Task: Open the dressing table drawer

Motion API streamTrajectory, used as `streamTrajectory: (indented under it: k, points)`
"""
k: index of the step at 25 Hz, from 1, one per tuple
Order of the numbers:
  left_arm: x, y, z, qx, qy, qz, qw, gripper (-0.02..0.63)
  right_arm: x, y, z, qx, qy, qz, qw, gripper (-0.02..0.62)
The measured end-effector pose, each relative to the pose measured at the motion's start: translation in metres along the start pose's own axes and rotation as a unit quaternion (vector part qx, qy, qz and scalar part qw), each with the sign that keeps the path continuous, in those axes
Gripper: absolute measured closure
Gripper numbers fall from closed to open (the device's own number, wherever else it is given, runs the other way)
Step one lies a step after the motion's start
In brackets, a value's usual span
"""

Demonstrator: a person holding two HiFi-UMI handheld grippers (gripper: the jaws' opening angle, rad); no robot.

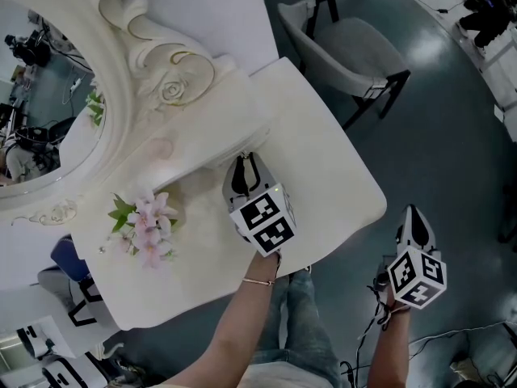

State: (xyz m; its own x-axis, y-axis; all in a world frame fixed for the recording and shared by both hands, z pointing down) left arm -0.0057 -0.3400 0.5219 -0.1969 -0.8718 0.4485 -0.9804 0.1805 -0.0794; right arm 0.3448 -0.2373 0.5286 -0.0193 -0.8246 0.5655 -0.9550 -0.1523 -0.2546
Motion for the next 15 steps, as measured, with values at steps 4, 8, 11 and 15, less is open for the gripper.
streamTrajectory:
  k: [4, 8, 11, 15]
  points:
    - [-0.003, -0.001, -0.001, 0.0, 0.001, 0.001, 1.0, 0.503, -0.002, -0.003, -0.001, 0.0, 0.0, 0.0, 1.0, 0.589]
    - [-0.006, -0.003, -0.003, 0.003, 0.002, 0.0, 1.0, 0.504, -0.005, -0.007, -0.001, 0.002, -0.001, -0.001, 1.0, 0.589]
    - [-0.009, -0.004, -0.004, 0.005, 0.003, -0.001, 1.0, 0.505, -0.007, -0.009, -0.002, 0.003, -0.001, -0.001, 1.0, 0.589]
    - [-0.011, -0.004, -0.004, 0.004, 0.006, -0.002, 1.0, 0.503, -0.008, -0.011, -0.003, 0.004, 0.0, 0.0, 1.0, 0.589]
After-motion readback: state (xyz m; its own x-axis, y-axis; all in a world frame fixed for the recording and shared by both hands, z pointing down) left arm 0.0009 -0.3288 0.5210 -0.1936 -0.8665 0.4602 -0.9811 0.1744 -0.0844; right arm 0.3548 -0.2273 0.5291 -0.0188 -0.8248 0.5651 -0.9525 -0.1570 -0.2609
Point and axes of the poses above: the fingertips, and each gripper's own axes: x forward along the fingers, y to its left, z out of its top, the point moved 4 cm from there along -x, backward along the fingers, and after that the axes turned 4 degrees about x, right-handed, at the moved point
